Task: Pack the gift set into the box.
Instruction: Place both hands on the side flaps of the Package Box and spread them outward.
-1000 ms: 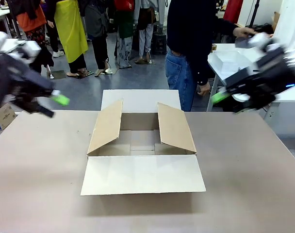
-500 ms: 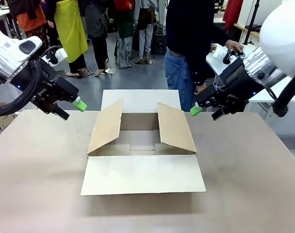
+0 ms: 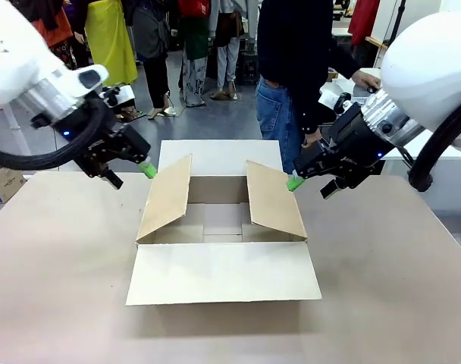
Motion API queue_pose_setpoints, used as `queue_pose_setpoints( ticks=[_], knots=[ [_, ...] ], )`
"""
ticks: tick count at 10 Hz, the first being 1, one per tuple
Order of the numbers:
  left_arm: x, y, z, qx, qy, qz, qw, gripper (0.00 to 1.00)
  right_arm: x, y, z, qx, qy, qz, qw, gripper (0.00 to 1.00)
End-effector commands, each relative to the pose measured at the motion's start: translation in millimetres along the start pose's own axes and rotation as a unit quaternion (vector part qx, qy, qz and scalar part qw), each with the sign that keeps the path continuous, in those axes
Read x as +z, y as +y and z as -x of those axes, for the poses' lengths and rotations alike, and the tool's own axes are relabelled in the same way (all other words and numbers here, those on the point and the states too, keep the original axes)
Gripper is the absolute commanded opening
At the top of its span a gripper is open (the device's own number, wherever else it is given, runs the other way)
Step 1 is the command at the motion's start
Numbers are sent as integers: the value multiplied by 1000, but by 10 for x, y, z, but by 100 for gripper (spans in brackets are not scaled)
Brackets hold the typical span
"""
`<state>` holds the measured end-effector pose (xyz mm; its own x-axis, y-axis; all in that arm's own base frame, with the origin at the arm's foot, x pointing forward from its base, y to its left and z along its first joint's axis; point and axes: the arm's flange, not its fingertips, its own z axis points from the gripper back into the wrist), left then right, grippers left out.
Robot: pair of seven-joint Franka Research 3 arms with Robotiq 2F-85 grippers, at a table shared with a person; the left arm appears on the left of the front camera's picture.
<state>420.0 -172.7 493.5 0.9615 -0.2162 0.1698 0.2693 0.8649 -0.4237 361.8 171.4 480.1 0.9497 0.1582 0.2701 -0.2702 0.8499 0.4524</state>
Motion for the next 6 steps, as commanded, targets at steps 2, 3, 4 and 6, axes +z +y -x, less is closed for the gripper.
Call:
queue_pose_setpoints(
  ticks=[2, 3, 4, 6],
  knots=[
    [-175, -690, -392, 34, 36, -143, 988, 100, 16, -9, 22, 17, 8, -8, 1000, 100],
    [-298, -921, -453, 40, 40, -182, 982, 100, 16, -9, 22, 17, 8, -8, 1000, 100],
    [-453, -1181, -450, 35, 34, -218, 975, 100, 16, -9, 22, 17, 8, -8, 1000, 100],
    [-774, -1487, -410, 51, 0, -267, 962, 100, 16, -9, 22, 17, 8, -8, 1000, 100]
  ],
)
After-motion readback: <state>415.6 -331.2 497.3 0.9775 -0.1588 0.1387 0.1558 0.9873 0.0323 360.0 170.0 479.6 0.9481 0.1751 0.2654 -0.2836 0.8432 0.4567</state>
